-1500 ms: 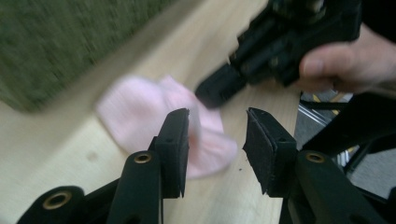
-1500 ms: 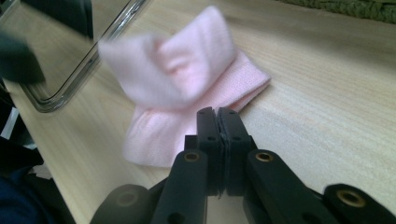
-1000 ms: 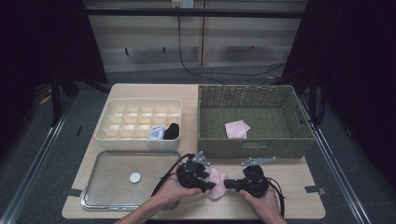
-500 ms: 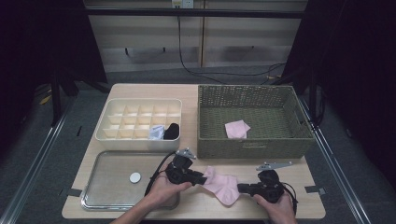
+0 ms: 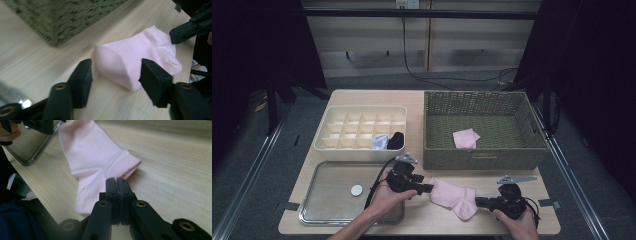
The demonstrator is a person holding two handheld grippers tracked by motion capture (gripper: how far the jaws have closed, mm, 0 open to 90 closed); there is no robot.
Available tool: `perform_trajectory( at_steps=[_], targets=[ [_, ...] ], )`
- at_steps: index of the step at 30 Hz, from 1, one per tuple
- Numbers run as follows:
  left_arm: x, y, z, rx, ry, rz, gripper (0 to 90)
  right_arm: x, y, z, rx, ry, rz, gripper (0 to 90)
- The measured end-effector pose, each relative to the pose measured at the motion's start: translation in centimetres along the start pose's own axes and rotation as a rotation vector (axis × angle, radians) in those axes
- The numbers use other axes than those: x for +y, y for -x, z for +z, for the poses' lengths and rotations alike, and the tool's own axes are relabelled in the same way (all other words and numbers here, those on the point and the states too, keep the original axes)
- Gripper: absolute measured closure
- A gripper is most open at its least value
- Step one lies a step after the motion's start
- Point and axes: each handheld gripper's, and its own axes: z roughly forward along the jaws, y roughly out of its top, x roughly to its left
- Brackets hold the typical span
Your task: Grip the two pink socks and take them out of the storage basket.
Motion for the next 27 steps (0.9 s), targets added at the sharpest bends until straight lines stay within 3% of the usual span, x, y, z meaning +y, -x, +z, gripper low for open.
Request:
perform_trajectory(
  at_steps=[3,5,6,9,14,17,18,21,24,25,27],
  targets=[
    [0.0,-0.2,0.7,0.057,-0.013,-0.013,41.0,0.0,-0.1,0.0,0.014,0.002,-0.006,89.1],
    [-0.1,-0.8,0.6,0.091,0.007,-0.039,46.6,-0.1,-0.2,0.0,0.017,-0.001,-0.013,89.1],
    [-0.1,-1.0,0.6,0.116,0.011,-0.036,50.7,-0.2,-0.2,0.0,0.017,-0.007,-0.013,89.1],
    [-0.3,-1.3,0.8,0.126,-0.014,-0.013,62.3,-0.3,-0.1,0.0,0.014,-0.012,-0.007,89.1],
    [-0.3,-1.6,1.2,0.085,-0.033,0.01,86.6,-0.5,0.3,-0.1,0.001,-0.024,0.009,89.1],
    [-0.4,-1.4,1.7,0.087,-0.057,0.015,89.0,-0.5,0.9,0.1,-0.023,-0.034,0.05,89.1],
    [-0.5,-1.2,1.6,0.075,-0.065,0.006,89.4,-0.4,1.0,0.1,-0.032,-0.036,0.06,89.2],
    [-1.0,-0.3,1.5,0.057,-0.087,0.03,89.6,-0.4,1.7,-0.2,-0.059,-0.035,0.071,89.2],
    [-1.7,0.1,1.2,0.024,-0.095,0.02,89.6,-0.7,2.4,-0.5,-0.069,-0.028,0.097,89.2],
    [-2.0,0.2,1.2,-0.005,-0.095,0.015,89.6,-0.7,2.5,-0.6,-0.071,-0.024,0.1,89.2],
    [-2.3,0.6,1.2,-0.006,-0.092,0.012,89.6,-0.7,2.7,-0.7,-0.084,-0.022,0.103,89.2]
  ],
)
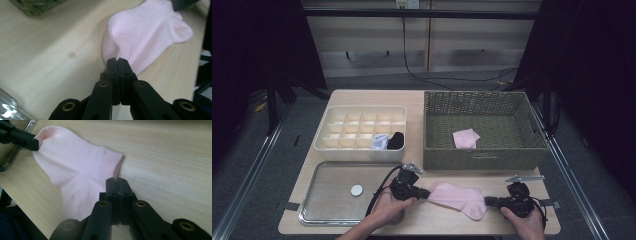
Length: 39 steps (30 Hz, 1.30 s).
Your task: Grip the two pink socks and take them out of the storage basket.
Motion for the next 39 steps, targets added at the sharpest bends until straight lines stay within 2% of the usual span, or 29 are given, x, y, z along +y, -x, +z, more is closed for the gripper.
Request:
perform_trajectory(
  at_steps=[3,4,6,8,9,11,14,16,18,19,23,24,27,30,32,35,39],
  targets=[
    [-0.4,0.8,0.1,-0.026,-0.011,0.003,89.6,0.1,0.0,-0.1,-0.02,0.0,-0.019,89.2],
    [-0.5,1.1,0.1,-0.02,-0.023,0.018,89.4,0.1,0.1,-0.1,-0.019,-0.001,-0.01,89.1],
    [-0.7,1.3,0.0,-0.033,-0.023,0.015,88.2,0.0,0.3,-0.1,0.0,0.003,-0.015,87.7],
    [-0.7,1.6,-0.2,-0.014,-0.023,0.025,78.0,-0.1,0.4,-0.1,0.004,0.007,-0.002,82.5],
    [-0.7,1.6,-0.4,-0.009,-0.018,0.023,72.0,-0.1,0.3,-0.1,0.009,0.008,-0.014,81.2],
    [-0.7,1.4,-0.6,-0.016,-0.02,0.033,65.2,-0.1,0.1,-0.3,0.016,0.024,-0.018,76.4],
    [-0.7,1.1,-1.0,-0.031,0.008,0.016,55.8,0.1,0.0,-0.4,0.024,0.05,-0.016,72.3],
    [-0.5,0.9,-1.3,-0.013,0.011,0.016,50.0,0.4,-0.2,-0.6,0.044,0.068,-0.013,67.3],
    [-0.3,0.7,-1.8,-0.02,0.033,0.024,45.8,0.6,-0.3,-0.7,0.051,0.083,-0.008,63.3],
    [-0.3,0.6,-2.1,-0.006,0.044,0.021,45.0,0.7,-0.4,-0.8,0.052,0.093,-0.009,60.7],
    [-0.6,-0.1,-3.8,-0.01,0.08,0.008,40.3,1.0,-0.6,-1.2,0.059,0.114,-0.008,54.9],
    [-0.7,-0.3,-4.2,0.001,0.092,0.001,39.6,1.1,-0.6,-1.2,0.064,0.117,-0.012,54.2],
    [-1.1,-0.9,-5.0,0.005,0.084,0.009,34.8,1.2,-0.8,-1.2,0.056,0.123,-0.024,52.6],
    [-1.7,-1.4,-5.7,0.014,0.076,-0.009,31.8,1.4,-1.0,-1.0,0.062,0.124,-0.029,50.8],
    [-2.0,-1.7,-6.2,0.005,0.088,-0.017,33.4,1.6,-1.2,-1.0,0.066,0.127,-0.028,49.8],
    [-2.7,-1.9,-6.6,0.014,0.103,-0.017,34.1,1.7,-1.4,-1.1,0.084,0.139,-0.039,48.8],
    [-3.6,-1.9,-6.7,0.0,0.094,-0.013,33.6,1.9,-1.6,-1.3,0.106,0.154,-0.04,48.9]
  ],
)
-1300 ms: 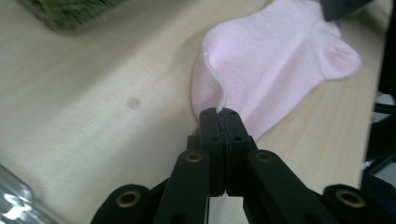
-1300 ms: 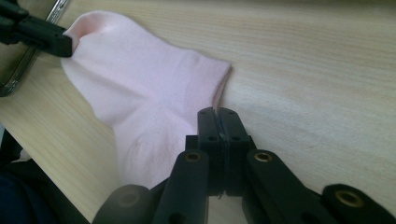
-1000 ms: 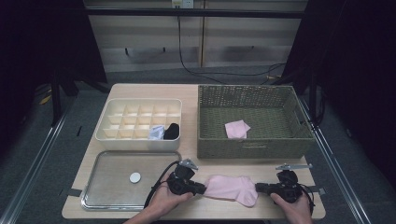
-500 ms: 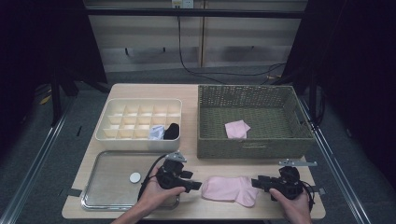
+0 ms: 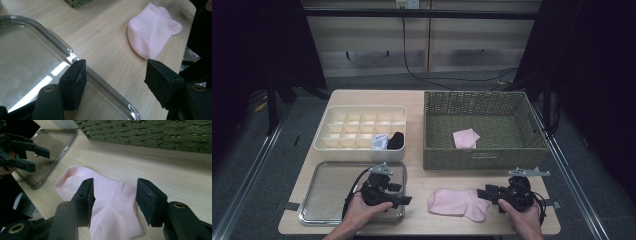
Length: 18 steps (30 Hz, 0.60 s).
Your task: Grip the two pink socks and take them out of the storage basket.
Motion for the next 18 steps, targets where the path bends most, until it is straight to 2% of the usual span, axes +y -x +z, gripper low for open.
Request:
perform_trajectory(
  at_steps=[4,5,7,10,12,13,18],
  targets=[
    [-0.1,0.0,-1.1,-0.007,0.042,0.009,33.7,0.4,-0.2,-0.4,0.009,0.014,0.003,49.1],
    [-0.1,-0.2,-1.3,0.003,0.046,0.01,34.1,0.6,-0.3,-0.6,0.012,0.018,0.002,49.9],
    [-0.1,-0.7,-1.6,0.012,0.056,-0.011,35.3,0.9,-0.4,-0.7,0.013,0.019,0.0,50.9],
    [-0.1,-1.1,-2.0,-0.014,0.07,-0.022,39.9,1.3,-0.6,-0.7,0.027,0.02,0.003,54.6],
    [0.0,-1.1,-2.0,0.011,0.072,-0.01,40.7,1.5,-0.7,-0.7,0.04,0.025,0.004,54.6],
    [0.1,-1.2,-2.0,0.008,0.073,-0.005,40.5,1.6,-0.8,-0.7,0.044,0.024,0.006,54.6],
    [0.0,-1.7,-2.3,0.026,0.084,-0.019,40.7,3.1,-1.4,-1.3,0.058,0.062,-0.024,54.9]
  ],
)
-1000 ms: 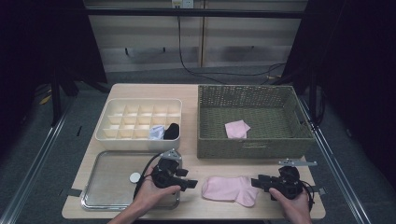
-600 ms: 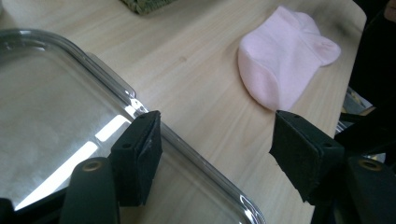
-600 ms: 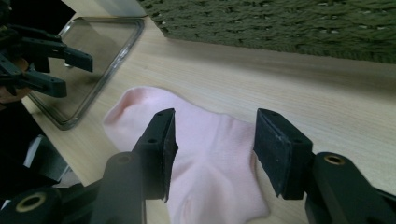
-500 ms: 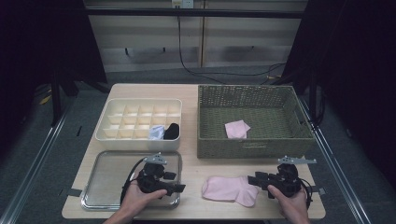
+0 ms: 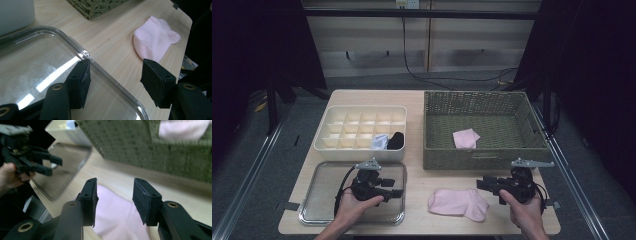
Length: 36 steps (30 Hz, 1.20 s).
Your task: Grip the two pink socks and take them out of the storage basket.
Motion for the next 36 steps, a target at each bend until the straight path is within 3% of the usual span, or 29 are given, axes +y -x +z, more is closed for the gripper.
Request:
perform_trajectory(
  at_steps=[6,11,26,36],
  targets=[
    [-0.2,-0.5,-0.8,0.015,0.021,-0.016,40.6,2.8,-0.4,0.0,0.022,0.002,-0.034,55.2],
    [-0.3,-0.6,-1.1,0.066,0.029,-0.011,37.2,4.8,-0.4,0.1,0.01,0.001,-0.056,55.0],
    [-0.3,-0.8,-1.1,0.058,0.032,-0.022,35.8,9.8,1.0,1.8,-0.021,-0.013,-0.056,53.6],
    [-0.3,-1.5,-1.3,0.071,0.036,-0.036,34.8,12.6,2.7,4.3,-0.045,-0.065,-0.057,51.8]
  ],
)
